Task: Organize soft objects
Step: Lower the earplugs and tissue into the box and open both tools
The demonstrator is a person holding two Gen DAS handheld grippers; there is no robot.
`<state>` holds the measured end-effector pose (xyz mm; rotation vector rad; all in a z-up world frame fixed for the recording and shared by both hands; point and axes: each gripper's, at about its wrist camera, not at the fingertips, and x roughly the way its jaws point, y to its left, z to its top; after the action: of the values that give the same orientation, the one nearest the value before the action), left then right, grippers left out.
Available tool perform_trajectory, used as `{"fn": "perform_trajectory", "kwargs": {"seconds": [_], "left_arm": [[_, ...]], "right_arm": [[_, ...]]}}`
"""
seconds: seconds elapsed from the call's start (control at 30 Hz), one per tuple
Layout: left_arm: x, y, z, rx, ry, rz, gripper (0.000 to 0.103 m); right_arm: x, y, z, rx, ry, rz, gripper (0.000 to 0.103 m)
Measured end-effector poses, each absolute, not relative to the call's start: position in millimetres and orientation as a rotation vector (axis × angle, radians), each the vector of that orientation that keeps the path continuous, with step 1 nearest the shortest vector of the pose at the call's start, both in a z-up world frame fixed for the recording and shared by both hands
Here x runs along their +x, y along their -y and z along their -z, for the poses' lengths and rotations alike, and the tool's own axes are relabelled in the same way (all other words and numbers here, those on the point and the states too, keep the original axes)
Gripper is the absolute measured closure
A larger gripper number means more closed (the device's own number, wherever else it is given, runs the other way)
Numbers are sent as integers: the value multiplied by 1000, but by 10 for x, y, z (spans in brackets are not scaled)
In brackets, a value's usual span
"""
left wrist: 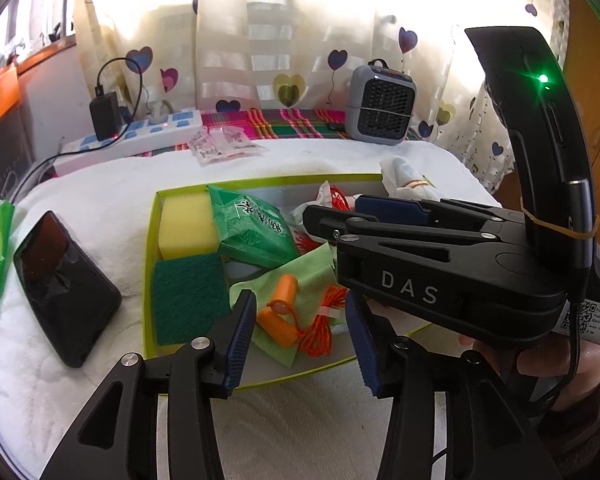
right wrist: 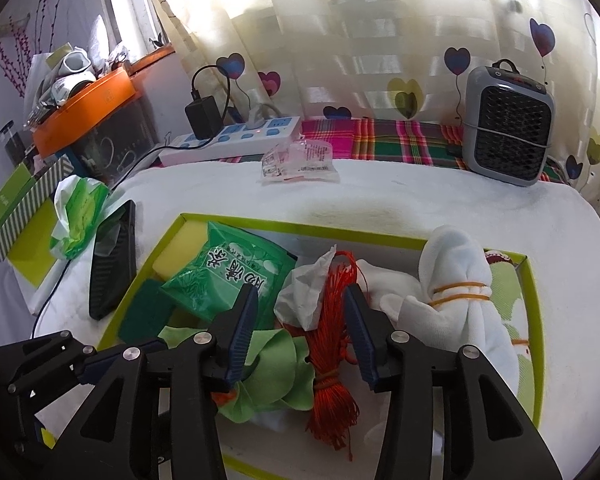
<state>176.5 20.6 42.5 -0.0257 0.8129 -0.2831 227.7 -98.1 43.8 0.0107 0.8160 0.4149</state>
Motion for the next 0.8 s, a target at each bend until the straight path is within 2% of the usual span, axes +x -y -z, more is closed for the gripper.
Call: {"fn": "perform_trajectory", "kwargs": {"seconds": [0.3, 0.43, 0.8], "left_arm": [[1682, -240, -487, -28, -800, 257, 55], [1635, -256, -499, -30, -798, 249, 55], [1424, -311, -553, -40, -783, 211, 55]], "right_arm": [[2161, 1038, -522, 33, -793, -415, 54], [2080, 1050, -565, 33, -779, -425, 49], [1801, 1121, -634, 59, -754, -430, 48]]}}
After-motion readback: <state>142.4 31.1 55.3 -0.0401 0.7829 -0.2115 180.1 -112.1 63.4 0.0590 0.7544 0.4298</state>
